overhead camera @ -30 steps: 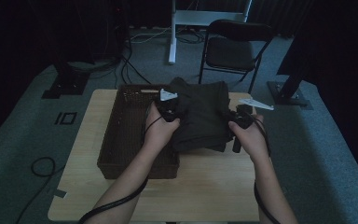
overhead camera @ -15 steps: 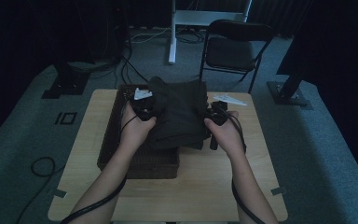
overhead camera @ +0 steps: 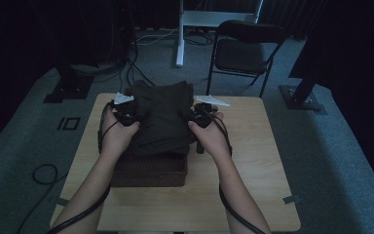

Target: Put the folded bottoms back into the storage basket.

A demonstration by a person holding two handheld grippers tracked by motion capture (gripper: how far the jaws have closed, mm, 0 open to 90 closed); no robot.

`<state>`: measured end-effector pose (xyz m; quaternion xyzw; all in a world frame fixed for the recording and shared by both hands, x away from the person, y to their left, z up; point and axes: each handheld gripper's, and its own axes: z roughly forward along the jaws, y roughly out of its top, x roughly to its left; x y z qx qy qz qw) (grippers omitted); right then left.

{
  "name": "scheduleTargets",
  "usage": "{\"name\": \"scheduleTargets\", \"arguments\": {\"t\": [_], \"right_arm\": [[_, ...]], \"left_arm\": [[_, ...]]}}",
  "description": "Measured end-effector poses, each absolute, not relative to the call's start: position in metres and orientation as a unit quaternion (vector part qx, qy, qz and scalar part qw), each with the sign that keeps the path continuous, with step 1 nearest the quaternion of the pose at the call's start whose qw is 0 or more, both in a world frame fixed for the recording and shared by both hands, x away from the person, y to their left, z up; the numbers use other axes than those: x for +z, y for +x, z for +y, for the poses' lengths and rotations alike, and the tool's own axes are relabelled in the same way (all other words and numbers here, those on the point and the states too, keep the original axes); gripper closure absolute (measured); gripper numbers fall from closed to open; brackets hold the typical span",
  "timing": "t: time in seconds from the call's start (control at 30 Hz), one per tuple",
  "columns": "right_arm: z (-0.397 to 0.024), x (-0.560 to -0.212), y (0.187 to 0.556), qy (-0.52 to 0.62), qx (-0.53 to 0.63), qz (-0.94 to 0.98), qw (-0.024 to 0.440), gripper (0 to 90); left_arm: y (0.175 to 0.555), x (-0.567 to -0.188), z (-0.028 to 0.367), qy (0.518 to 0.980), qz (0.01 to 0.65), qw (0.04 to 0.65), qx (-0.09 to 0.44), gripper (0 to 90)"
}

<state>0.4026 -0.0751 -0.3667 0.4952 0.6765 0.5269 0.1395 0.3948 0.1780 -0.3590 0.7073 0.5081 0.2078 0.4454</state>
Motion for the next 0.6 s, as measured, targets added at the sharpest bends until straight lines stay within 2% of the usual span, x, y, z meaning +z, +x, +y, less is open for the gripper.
{"name": "scheduleTargets", "arguments": {"t": [0.27,0.6], "right_arm": [[-0.042,-0.366,0.408,0.491,0.521,0.685,0.134,71.1],[-0.025,-0.380,0.411,0.502,0.512,0.681,0.150,71.0]], "left_arm": [[0.394,-0.364,0.207,0.700,0.522,0.438,0.215,72.3],[0.400,-0.386,0.212,0.692,0.528,0.435,0.230,72.4]]}}
